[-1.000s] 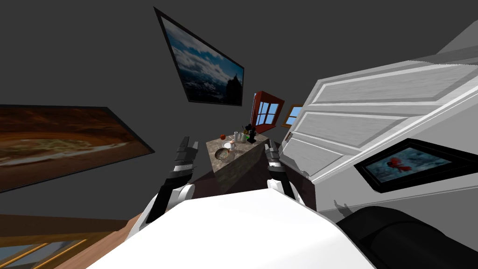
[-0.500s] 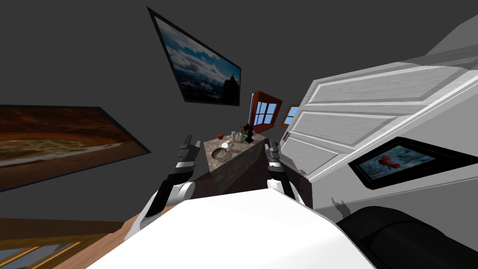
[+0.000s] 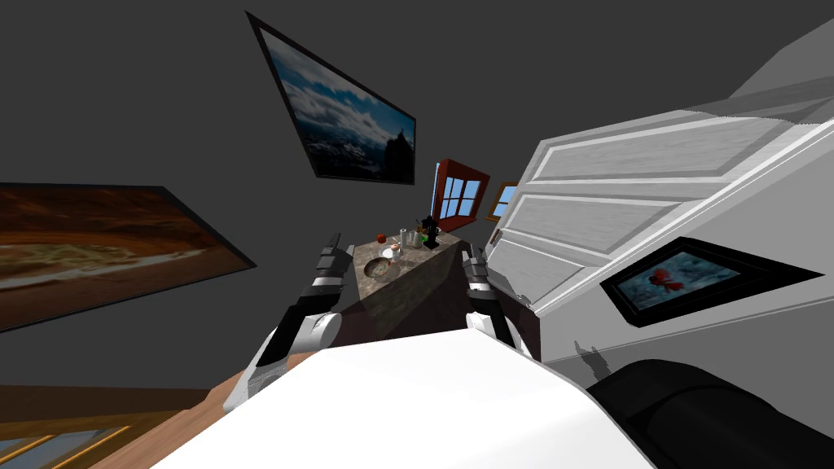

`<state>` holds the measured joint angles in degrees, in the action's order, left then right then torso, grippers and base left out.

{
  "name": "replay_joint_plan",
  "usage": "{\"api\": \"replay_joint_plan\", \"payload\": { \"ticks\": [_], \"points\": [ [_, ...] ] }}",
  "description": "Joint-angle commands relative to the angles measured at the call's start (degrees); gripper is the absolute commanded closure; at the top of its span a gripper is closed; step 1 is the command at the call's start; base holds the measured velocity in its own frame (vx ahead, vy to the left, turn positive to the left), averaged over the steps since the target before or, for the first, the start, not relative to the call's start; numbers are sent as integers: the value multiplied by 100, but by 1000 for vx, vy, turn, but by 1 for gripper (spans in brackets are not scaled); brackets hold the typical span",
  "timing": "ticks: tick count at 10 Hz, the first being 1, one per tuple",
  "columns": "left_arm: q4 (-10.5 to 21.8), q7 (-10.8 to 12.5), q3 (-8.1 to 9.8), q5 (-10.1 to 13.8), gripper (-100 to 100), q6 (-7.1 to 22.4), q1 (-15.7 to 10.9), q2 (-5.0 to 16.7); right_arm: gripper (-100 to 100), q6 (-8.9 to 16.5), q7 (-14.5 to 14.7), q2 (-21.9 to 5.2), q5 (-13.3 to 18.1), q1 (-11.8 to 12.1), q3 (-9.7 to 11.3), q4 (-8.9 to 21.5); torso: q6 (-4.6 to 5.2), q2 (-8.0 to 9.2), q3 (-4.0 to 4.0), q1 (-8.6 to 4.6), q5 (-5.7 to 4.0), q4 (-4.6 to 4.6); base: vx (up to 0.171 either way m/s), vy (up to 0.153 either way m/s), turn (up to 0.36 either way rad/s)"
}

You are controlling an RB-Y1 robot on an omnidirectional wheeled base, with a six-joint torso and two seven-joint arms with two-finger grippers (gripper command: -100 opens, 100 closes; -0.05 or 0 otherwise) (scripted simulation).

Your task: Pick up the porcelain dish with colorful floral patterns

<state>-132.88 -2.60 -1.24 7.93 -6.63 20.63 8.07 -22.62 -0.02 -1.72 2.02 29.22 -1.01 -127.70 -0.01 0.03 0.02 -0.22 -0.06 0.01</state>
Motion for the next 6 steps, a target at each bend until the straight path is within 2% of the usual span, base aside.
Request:
{"api": "replay_joint_plan", "payload": {
  "ticks": [1, 2, 3, 4, 5, 6],
  "points": [
    [-33, 14, -12, 99, -100, 286, -88, 15, 0, 0, 0, 0, 0, 0, 0, 0, 0, 0, 0, 0, 0, 0, -12, -51, -12],
    [-33, 14, -12, 99, -100, 344, -88, 15, 0, 0, 0, 0, 0, 0, 0, 0, 1, 1, 0, 2, 1, 0, -4, -42, -6],
    [-69, 29, -23, 181, -100, 577, -159, 25, 0, 0, 0, 0, 0, 0, 0, 0, 0, -1, 0, 6, 2, 0, 0, -51, -9],
    [-69, 29, -23, 181, -100, 629, -159, 25, 0, 0, 0, 0, 0, 0, 0, 0, 0, -2, -1, 4, 1, 0, -2, -50, -3],
    [-101, 50, -32, 260, -100, 842, -228, 34, 0, 0, 0, 0, 0, 0, 0, 0, 0, -2, -1, 4, 1, 0, 2, -56, -3],
    [-101, 50, -32, 260, -100, 924, -228, 34, 0, 0, 0, 0, 0, 0, 0, 0, 0, -4, -2, 2, 1, -1, 5, -47, -1]
  ]
}}
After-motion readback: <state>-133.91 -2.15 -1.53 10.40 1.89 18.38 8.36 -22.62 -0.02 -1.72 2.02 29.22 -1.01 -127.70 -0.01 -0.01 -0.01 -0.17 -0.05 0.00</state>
